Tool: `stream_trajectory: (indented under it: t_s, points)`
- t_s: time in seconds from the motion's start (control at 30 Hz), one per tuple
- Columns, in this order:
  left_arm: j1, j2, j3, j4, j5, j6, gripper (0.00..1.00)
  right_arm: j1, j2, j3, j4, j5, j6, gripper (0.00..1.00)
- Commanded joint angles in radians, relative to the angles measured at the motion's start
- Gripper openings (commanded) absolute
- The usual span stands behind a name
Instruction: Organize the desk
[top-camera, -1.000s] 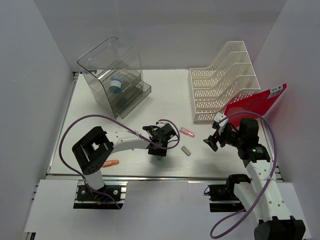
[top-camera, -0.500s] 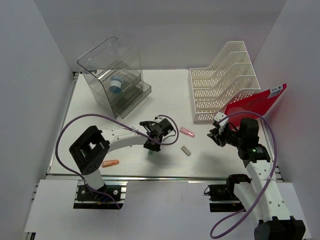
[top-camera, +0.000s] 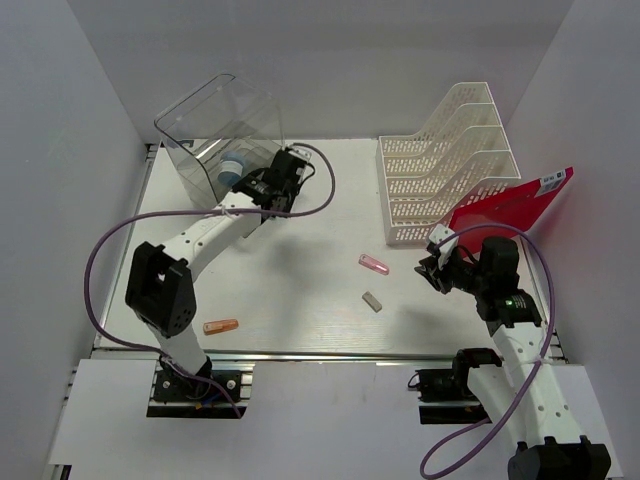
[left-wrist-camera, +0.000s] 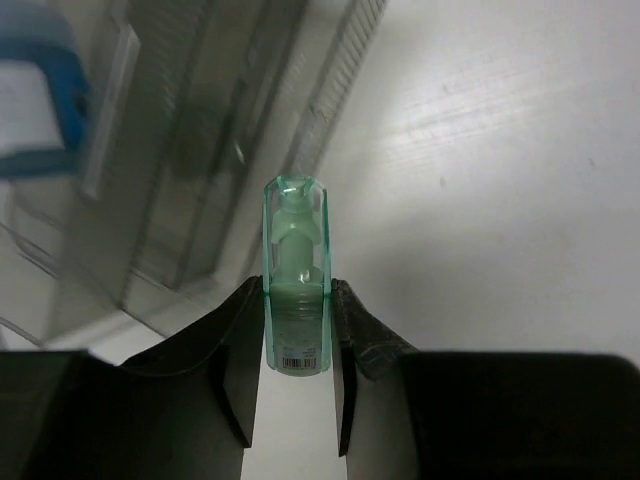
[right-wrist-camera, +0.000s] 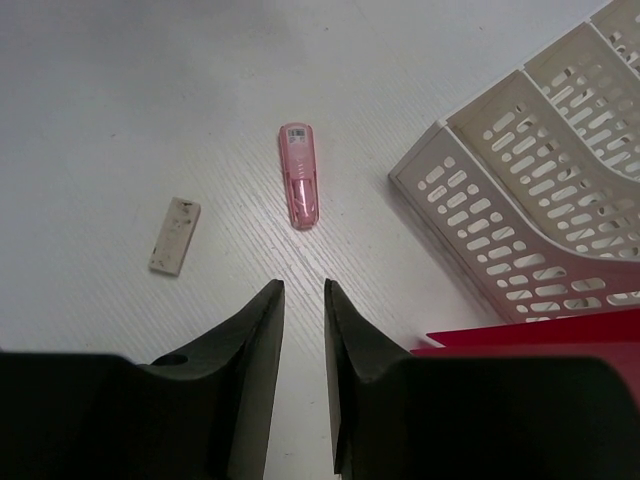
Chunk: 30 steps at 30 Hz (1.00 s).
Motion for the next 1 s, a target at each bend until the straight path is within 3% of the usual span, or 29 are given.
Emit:
stream_trajectory:
  t_s: [0.0,0.17,0.33,0.57,0.7,0.77,0.8,0.83,0.9,0.97]
  points:
    - [0.025,0.059,0.129,0.072,-0.059,0.219,0.00,-0.006,-0.007,-0.004,0.030,-0.022,-0.008,0.29]
    - [0.048,0.213,0.300,-0.008,-0.108,0.287,0.00,-0.002,-0.006,-0.004,0.028,-0.023,-0.013,0.30]
    - [0.066,0.224,0.225,0.069,-0.204,0.333,0.00,-0.006,0.001,-0.006,0.025,-0.025,-0.020,0.31]
    - [0.076,0.219,0.200,0.114,-0.237,0.338,0.00,-0.002,0.014,-0.004,0.024,-0.025,-0.025,0.34]
    - [0.076,0.216,0.205,0.106,-0.237,0.325,0.13,-0.004,0.019,-0.006,0.022,-0.025,-0.025,0.42]
    - [0.085,0.214,0.200,0.103,-0.243,0.316,0.20,-0.004,0.018,-0.006,0.022,-0.025,-0.025,0.54]
    - [0.085,0.208,0.200,0.100,-0.244,0.309,0.28,-0.002,0.018,-0.006,0.019,-0.024,-0.025,0.64]
    - [0.085,0.205,0.199,0.103,-0.253,0.299,0.34,-0.001,0.016,-0.006,0.019,-0.023,-0.026,0.68]
    - [0.085,0.199,0.202,0.098,-0.269,0.287,0.38,-0.002,0.014,-0.007,0.019,-0.025,-0.028,0.72]
    - [0.085,0.188,0.203,0.098,-0.275,0.279,0.48,-0.002,0.013,-0.007,0.016,-0.030,-0.031,0.73]
